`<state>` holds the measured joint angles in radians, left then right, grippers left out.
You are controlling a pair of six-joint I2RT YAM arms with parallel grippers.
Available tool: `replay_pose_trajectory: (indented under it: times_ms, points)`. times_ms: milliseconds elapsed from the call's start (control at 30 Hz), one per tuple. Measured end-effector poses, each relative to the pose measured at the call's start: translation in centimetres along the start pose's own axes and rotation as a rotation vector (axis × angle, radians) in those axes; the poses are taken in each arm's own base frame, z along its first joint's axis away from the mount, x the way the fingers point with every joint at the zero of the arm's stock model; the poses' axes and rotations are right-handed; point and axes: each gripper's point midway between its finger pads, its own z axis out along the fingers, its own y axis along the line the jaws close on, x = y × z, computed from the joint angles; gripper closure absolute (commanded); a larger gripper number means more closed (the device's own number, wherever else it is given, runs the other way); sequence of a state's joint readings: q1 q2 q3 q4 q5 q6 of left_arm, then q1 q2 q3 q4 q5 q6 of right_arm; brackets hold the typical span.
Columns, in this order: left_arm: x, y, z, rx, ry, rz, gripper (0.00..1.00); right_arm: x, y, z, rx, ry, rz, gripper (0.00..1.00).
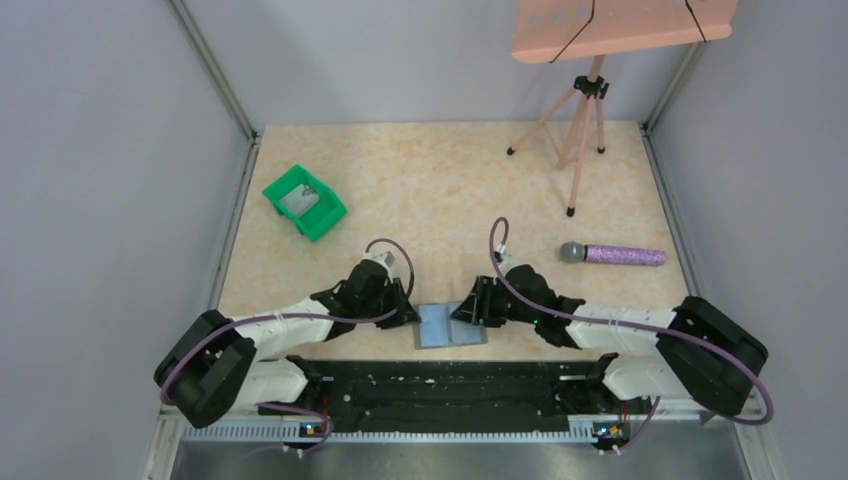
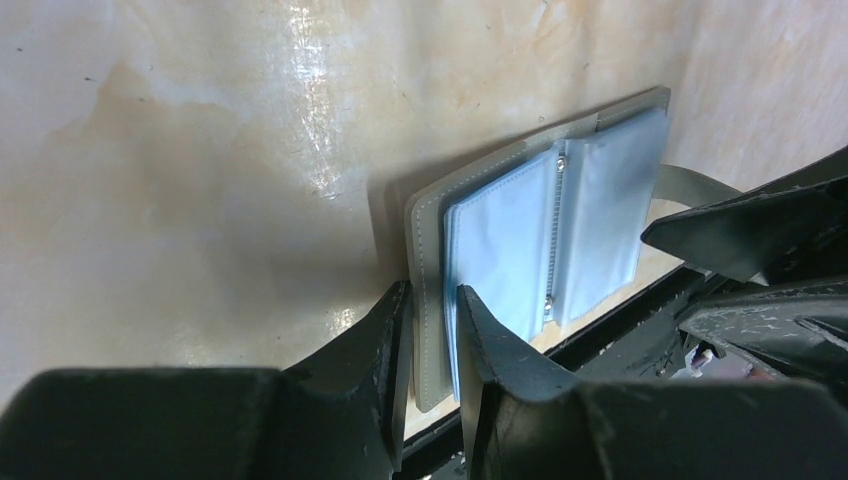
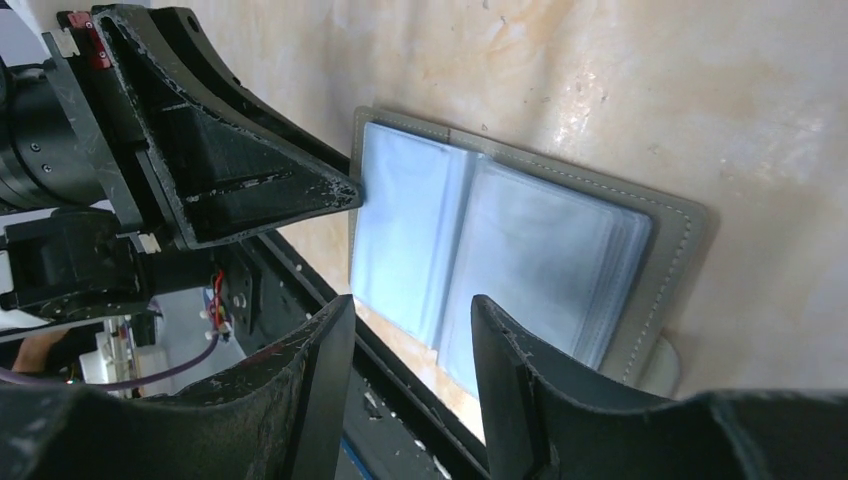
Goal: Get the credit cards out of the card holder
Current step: Remove the credit card from the card holder.
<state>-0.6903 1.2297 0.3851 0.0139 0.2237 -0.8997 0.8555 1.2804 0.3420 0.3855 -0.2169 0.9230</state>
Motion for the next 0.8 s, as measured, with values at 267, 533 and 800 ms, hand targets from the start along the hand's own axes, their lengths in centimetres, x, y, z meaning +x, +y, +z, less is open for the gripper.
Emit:
replay_pose_trajectory:
  times_ms: [267,533,800]
  points:
    - [-0.1,-0.3,-0.2,0.011,-0.009,0.003,0.72,-0.8,-1.7,-1.6,0.107,-0.054,-0.03,0.52]
    - [-0.1,-0.3,-0.2,0.011,-0.008,0.0,0.73,-0.2,-3.8,-1.6,0.196,-0.037,-0.043,0.52]
    - [0.0,-0.2,-0.2,0.005,-0.005,-0.005,0.72,-0.1,-3.9,-1.3,0.193,-0.03,-0.048,0.54]
